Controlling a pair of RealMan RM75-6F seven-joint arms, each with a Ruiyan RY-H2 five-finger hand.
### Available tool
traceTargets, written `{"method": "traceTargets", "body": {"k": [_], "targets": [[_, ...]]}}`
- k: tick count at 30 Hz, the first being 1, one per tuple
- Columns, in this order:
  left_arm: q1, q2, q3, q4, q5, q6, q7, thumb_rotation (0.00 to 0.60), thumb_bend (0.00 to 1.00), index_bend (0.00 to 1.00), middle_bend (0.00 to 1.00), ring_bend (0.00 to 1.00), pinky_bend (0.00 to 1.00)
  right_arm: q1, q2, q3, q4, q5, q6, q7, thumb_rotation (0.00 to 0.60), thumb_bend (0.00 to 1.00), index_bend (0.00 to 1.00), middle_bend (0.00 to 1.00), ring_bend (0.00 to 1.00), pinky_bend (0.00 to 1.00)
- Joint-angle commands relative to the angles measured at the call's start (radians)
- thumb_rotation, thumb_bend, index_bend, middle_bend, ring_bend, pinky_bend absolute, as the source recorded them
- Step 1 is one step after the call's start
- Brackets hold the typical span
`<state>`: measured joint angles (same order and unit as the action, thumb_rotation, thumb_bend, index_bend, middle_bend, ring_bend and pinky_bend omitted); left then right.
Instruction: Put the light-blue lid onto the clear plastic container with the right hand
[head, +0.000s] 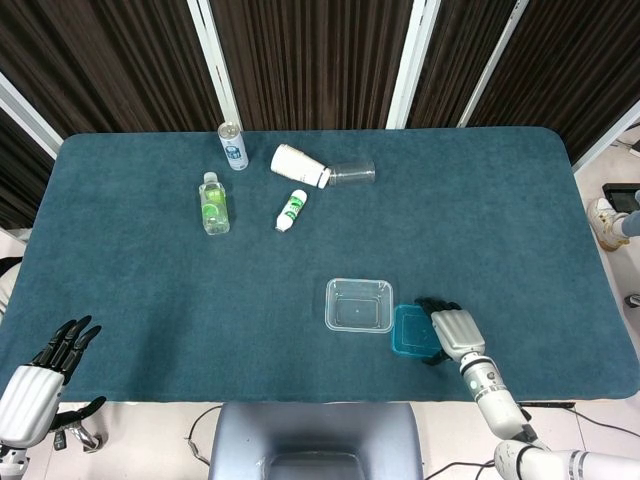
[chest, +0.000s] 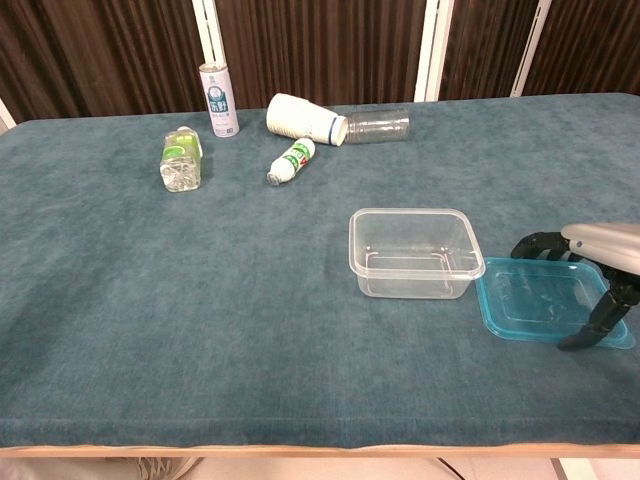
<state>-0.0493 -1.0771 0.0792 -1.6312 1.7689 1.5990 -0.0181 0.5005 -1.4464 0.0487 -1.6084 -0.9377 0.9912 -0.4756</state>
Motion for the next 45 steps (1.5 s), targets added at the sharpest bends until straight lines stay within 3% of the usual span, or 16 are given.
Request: {"method": "traceTargets", "body": {"k": [1, 4, 19, 27, 34, 39, 45], "targets": [[0.0, 0.0, 0.001, 0.0, 0.002, 0.0, -0.001, 0.6, 0.44, 0.09, 0.0, 0.0, 0.37, -0.007, -0.007, -0.002, 0.01, -0.017, 0.022, 0.007, 0.6, 0.36, 0.5, 0.48, 0.56, 0.64], [0.0, 0.001, 0.002, 0.0, 0.004, 0.001, -0.004, 0.6, 0.44, 0.09, 0.0, 0.0, 0.37, -0.018, -0.005, -0.005, 0.01, -0.038, 0.043, 0.019, 0.6, 0.41, 0.55, 0.54, 0.6, 0.69], [0.001, 0.0, 0.001, -0.001, 0.002, 0.002, -0.002, 0.6, 0.44, 0.09, 0.0, 0.0, 0.37, -0.117, 0.101, -0.041, -0.089, -0.294, 0.216, 0.178, 0.6, 0.42, 0.56, 0.55, 0.61, 0.69], [-0.001, 0.001, -0.001, -0.003, -0.004, -0.005, 0.0, 0.6, 0.44, 0.09, 0.0, 0.0, 0.37, -0.089, 0.106, -0.007, -0.129, -0.425, 0.23, 0.244, 0.6, 0.42, 0.55, 0.55, 0.61, 0.69], [-0.001, 0.001, 0.0, -0.004, -0.002, -0.006, 0.001, 0.6, 0.44, 0.09, 0.0, 0.0, 0.37, -0.048, 0.06, 0.035, -0.125, -0.405, 0.196, 0.198, 0.6, 0.42, 0.52, 0.55, 0.59, 0.68], [-0.003, 0.004, 0.002, -0.004, -0.003, -0.01, -0.003, 0.6, 0.44, 0.09, 0.0, 0.0, 0.37, 0.02, -0.049, 0.095, -0.101, -0.295, 0.126, 0.102, 0.6, 0.42, 0.49, 0.55, 0.56, 0.66], [-0.003, 0.005, 0.004, -0.002, 0.003, -0.008, -0.007, 0.6, 0.44, 0.09, 0.0, 0.0, 0.37, 0.054, -0.122, 0.126, -0.085, -0.221, 0.121, 0.027, 0.6, 0.42, 0.46, 0.55, 0.54, 0.63]]}}
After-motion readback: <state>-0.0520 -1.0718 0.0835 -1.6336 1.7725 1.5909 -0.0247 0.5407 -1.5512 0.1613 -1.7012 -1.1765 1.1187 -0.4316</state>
